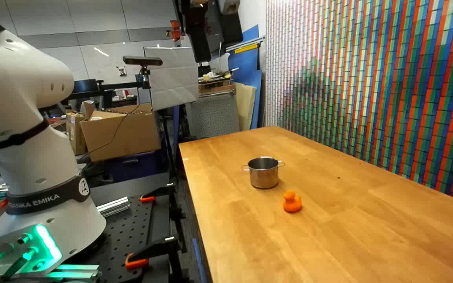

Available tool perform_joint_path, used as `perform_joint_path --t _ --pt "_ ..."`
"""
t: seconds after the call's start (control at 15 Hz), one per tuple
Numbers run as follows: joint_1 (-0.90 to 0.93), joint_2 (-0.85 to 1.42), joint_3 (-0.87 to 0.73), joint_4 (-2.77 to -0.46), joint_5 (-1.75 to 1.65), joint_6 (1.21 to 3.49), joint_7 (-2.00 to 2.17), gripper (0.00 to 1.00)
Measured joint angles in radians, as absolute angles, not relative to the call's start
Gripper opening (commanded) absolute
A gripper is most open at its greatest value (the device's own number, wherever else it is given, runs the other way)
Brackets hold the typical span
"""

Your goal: Pick up the rubber duck and put it in the cup

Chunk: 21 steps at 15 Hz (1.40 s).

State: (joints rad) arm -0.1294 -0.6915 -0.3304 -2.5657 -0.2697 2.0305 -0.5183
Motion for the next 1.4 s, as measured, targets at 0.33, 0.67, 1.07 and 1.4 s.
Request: perform_joint_path --t 0.33,0.67,1.07,1.4 --pt "-0.129 -0.694 -0.330 -2.563 -0.270 2.031 -0.518 1.00" --pt "-0.072 -0.624 -0.272 -2.584 -0.240 2.108 -0.481 1.00" --pt "0.014 -0.349 -0.152 -2.591 -0.199 2.363 -0.363 1.00" --pt "0.011 -0.075 -0.121 -2.572 -0.199 2.607 -0.311 1.00"
